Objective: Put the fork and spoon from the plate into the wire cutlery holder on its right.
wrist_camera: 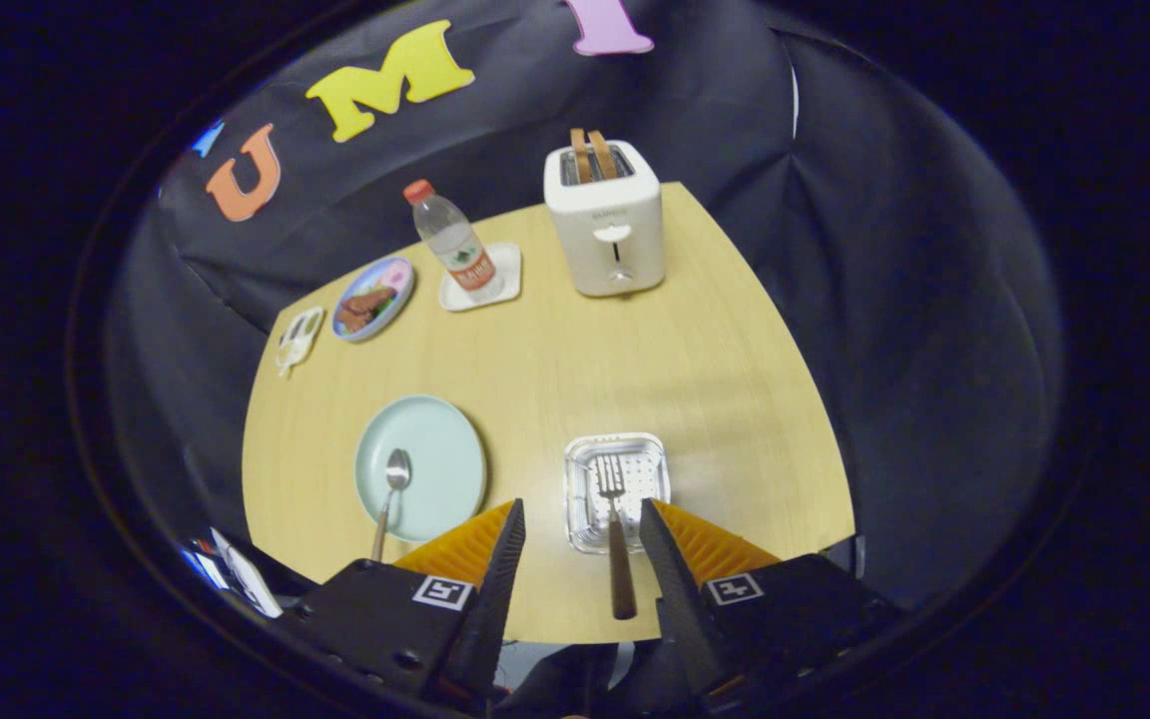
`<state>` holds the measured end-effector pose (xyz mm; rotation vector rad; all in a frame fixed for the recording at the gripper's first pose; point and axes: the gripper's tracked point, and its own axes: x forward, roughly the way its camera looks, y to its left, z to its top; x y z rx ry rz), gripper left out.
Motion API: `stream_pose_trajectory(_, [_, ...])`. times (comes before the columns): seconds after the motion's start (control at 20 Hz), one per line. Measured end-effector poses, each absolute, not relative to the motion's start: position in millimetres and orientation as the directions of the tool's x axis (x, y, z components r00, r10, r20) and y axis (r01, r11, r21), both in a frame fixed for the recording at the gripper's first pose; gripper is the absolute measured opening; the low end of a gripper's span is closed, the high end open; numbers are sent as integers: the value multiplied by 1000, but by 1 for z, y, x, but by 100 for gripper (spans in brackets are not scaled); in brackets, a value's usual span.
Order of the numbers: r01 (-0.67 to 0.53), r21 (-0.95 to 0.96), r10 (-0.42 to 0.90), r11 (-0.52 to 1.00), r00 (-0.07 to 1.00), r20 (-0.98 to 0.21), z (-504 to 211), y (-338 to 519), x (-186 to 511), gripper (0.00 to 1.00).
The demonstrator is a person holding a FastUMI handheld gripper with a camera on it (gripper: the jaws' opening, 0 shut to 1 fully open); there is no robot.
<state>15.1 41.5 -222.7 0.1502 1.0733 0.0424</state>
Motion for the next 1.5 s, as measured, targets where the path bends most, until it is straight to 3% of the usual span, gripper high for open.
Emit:
stream_pose_trajectory(0.05, [21,145,113,989,524,-844,-214,51,19,73])
stream_pose_trajectory(0.1, [2,144,117,990,574,-810,-206,62,23,85])
stream_pose_trajectory(0.25, [-79,161,171,984,684,-709,-197,113,26,96])
stream_pose_trajectory(0.35, [-117,141,182,983,697,-694,-207,144,16,97])
stream_pose_trajectory(0.65, [-154,163,223,975,604,-765,-277,224,-12,97])
stream_pose_trajectory(1.15, [-130,87,145,988,552,-821,-358,274,-15,97])
stream_pose_trajectory(1.35, [-113,63,114,992,524,-844,-380,281,-14,82])
stream_pose_trajectory(1.5, [-108,51,99,993,511,-854,-389,283,-14,57])
